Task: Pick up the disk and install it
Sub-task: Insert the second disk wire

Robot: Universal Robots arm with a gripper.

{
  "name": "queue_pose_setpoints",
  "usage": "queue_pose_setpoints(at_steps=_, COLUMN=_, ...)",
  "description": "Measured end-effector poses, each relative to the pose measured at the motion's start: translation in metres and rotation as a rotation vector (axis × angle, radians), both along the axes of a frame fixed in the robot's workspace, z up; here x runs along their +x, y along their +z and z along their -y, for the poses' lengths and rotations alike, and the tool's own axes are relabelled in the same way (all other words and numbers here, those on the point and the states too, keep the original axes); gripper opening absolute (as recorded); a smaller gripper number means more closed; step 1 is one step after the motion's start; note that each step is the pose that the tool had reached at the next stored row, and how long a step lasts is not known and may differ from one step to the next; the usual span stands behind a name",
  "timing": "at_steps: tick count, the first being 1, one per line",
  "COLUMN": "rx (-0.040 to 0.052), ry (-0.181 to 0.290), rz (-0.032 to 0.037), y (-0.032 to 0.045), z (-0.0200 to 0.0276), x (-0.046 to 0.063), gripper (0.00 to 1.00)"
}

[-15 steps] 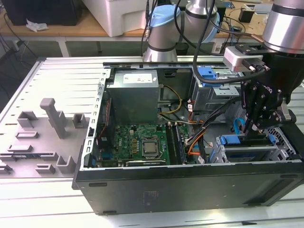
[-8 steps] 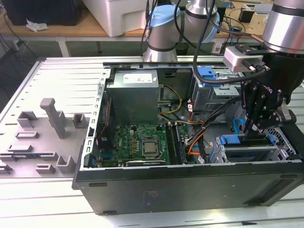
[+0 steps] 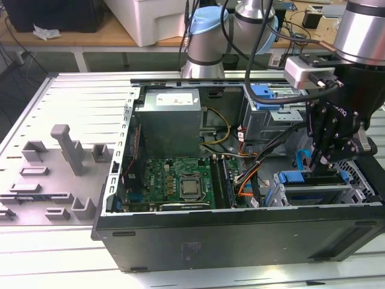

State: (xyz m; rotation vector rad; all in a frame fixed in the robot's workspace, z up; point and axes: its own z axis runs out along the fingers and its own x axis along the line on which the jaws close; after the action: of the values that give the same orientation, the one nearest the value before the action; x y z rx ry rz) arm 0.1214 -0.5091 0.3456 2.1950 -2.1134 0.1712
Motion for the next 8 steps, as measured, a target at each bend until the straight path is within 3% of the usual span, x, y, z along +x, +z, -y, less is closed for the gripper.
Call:
queue_pose_setpoints(at_steps=6, rx=0.0005, ry=0.0, rz=0.0007, y=0.0011, z=0.0, x=-0.0003, gripper=0.16)
queue_pose_setpoints(at_steps=8, rx=0.0097, ry=0.0, rz=0.0021, y=0.0011, z=0.0003, x=-0.0004, gripper=0.16)
